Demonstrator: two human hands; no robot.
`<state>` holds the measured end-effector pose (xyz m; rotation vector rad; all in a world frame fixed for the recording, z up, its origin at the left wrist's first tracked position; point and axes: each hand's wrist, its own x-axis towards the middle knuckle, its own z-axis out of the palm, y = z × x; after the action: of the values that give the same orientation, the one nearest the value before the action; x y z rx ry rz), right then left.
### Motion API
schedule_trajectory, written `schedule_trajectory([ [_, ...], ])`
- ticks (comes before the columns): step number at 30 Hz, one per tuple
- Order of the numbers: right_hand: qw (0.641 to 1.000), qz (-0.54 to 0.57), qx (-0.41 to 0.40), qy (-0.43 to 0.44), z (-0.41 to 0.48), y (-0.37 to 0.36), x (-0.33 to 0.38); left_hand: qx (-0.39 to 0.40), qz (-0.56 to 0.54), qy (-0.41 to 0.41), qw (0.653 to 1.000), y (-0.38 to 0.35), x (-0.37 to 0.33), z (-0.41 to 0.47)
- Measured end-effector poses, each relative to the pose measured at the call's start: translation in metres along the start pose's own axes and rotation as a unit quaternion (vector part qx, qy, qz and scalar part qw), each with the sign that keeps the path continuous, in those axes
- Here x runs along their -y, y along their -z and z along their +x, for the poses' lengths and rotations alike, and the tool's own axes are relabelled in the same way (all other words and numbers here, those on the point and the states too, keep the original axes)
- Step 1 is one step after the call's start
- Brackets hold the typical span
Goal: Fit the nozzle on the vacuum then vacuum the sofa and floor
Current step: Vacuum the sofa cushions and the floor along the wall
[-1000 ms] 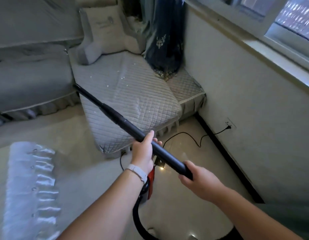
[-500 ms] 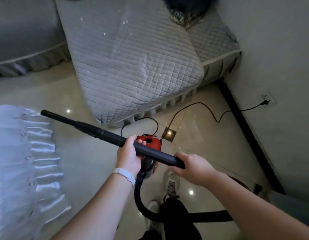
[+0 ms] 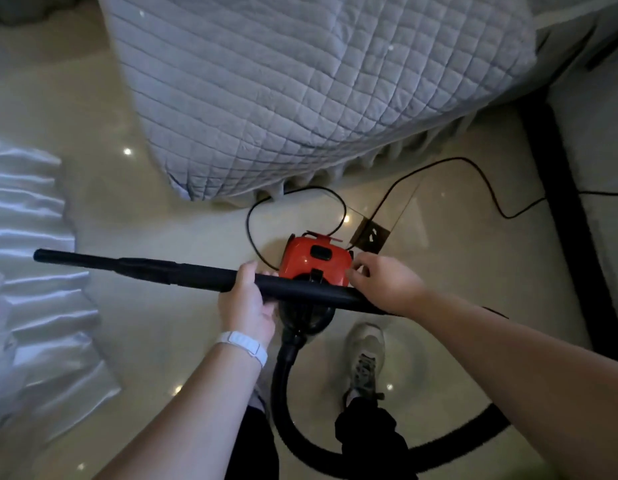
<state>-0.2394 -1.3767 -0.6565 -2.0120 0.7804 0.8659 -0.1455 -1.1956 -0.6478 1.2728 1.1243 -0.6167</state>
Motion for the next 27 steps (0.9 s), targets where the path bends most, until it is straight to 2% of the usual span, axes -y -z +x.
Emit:
schedule_trajectory([
  [6,0.999,0.018,0.003,-0.037,0.111,-0.039,-0.009,0.001,-0.006,0.015,1.0,0.006,0.006,0.1],
  [11,0.994,-0.048,0.073,-0.061,0.17,-0.052,-0.025,0.028,0.01,0.018,0.999,0.002,0.019,0.143],
  [13,0.991,-0.082,0.091,-0.053,0.181,-0.063,-0.029,0.031,0.019,0.02,0.999,0.004,0.024,0.157],
  [22,0.98,-0.103,0.163,-0.042,0.176,-0.067,-0.027,0.019,0.024,0.04,0.999,0.005,0.025,0.172],
  [27,0.983,-0.075,0.15,-0.081,0.179,-0.075,-0.029,0.011,0.013,0.049,0.999,0.007,0.03,0.177],
])
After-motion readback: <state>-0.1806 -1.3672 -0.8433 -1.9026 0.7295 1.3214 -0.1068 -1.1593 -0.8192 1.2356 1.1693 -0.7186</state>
